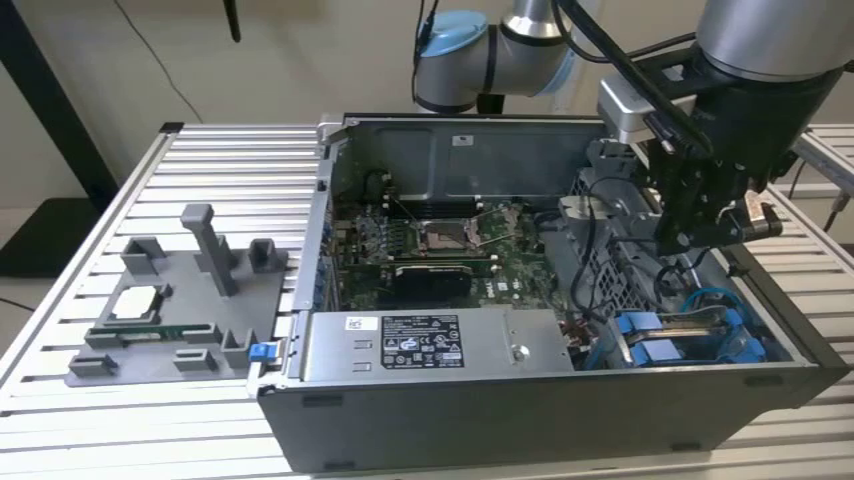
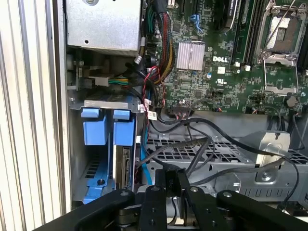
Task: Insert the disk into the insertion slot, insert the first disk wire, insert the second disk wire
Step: 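Insert the first disk wire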
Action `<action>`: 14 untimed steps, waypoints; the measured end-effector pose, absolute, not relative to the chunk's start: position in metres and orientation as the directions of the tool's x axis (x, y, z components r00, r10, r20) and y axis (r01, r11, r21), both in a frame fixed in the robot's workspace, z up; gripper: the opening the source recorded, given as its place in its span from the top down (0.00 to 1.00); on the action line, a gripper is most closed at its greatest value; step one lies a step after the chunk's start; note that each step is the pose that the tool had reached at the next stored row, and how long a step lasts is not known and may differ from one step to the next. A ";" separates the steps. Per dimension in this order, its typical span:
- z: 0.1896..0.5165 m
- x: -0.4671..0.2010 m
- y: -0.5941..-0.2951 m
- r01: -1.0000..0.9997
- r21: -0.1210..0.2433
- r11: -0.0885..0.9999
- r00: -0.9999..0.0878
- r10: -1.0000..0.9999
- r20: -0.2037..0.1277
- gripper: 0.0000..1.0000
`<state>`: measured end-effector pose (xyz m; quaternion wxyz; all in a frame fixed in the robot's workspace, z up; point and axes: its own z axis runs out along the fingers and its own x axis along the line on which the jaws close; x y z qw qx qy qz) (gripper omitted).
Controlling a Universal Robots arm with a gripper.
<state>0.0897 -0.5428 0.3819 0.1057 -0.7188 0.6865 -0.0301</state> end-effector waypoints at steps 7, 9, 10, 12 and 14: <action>0.382 0.090 -0.543 -0.981 -0.193 -0.035 0.056 -0.993 -0.102 1.00; 0.382 0.090 -0.543 -0.981 -0.193 -0.035 0.056 -0.993 -0.102 1.00; 0.382 0.090 -0.543 -0.981 -0.193 -0.035 0.056 -0.993 -0.102 1.00; 0.381 0.090 -0.543 -0.981 -0.193 -0.035 0.055 -0.993 -0.101 1.00; 0.381 0.090 -0.543 -0.981 -0.193 -0.036 0.056 -0.994 -0.099 1.00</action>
